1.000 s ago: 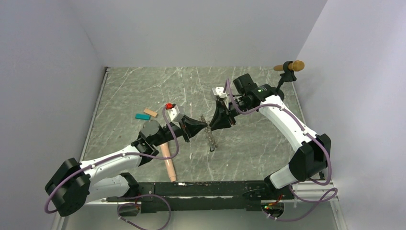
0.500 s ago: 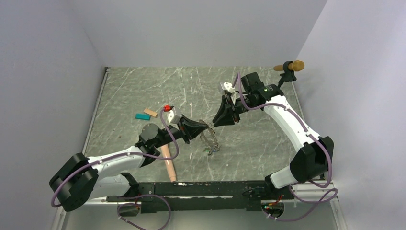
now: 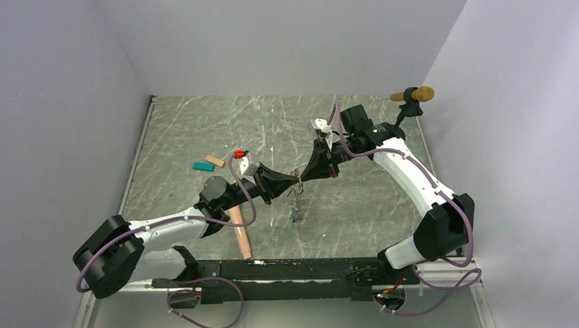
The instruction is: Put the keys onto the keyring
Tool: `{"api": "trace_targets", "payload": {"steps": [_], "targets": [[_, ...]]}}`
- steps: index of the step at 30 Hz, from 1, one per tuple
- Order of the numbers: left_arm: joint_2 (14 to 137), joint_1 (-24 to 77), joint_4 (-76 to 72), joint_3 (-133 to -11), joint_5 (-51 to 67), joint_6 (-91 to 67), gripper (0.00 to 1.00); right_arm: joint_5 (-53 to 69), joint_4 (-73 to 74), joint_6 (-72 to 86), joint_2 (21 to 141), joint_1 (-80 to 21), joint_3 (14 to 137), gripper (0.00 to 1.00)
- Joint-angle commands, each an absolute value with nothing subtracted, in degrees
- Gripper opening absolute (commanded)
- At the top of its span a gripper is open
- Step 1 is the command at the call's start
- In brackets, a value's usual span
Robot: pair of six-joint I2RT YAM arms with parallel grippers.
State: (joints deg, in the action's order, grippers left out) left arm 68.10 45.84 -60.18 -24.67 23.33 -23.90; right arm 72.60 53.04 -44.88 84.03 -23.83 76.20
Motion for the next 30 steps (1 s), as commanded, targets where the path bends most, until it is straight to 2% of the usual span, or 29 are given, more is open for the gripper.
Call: {"api": "trace_targets", "payload": {"steps": [1, 5, 6, 9, 10, 12, 19, 27, 30], "targets": [[67.50, 45.78, -65.82, -26.06, 24.27, -25.06, 0.00, 74.93, 50.86, -43.76, 83.27, -24.32, 76.35, 0.00], [66.12, 45.70, -61.72, -26.26, 23.85, -23.30, 0.00, 73.08, 53.05, -45.95, 83.32, -24.39, 77.42, 0.00], [65.30, 45.69, -58.90, -26.51, 23.89, -21.94, 0.03, 71.94, 54.46, -47.03, 83.28, -24.43, 77.81, 0.00], [61.53, 45.69, -46.38, -28.57, 23.76, -15.72, 0.42, 67.61, 58.76, -51.89, 83.68, -25.16, 79.57, 0.00], [60.44, 45.63, -41.39, -29.66, 24.14, -13.39, 0.48, 66.25, 60.02, -53.19, 83.93, -25.49, 80.04, 0.00], [58.82, 45.62, -30.92, -32.92, 25.21, -8.90, 0.54, 64.58, 61.68, -54.78, 84.24, -26.17, 80.92, 0.00], [61.46, 45.70, -9.84, -44.00, 27.71, 0.99, 0.55, 62.10, 61.98, -54.84, 84.59, -27.58, 81.45, 0.00], [65.51, 45.83, -5.63, -48.75, 31.73, 4.95, 0.50, 62.28, 62.07, -54.92, 84.80, -27.58, 81.43, 0.00], [66.81, 45.85, -5.45, -49.66, 32.85, 4.78, 0.45, 62.37, 62.12, -54.93, 84.85, -27.56, 81.39, 0.00]]}}
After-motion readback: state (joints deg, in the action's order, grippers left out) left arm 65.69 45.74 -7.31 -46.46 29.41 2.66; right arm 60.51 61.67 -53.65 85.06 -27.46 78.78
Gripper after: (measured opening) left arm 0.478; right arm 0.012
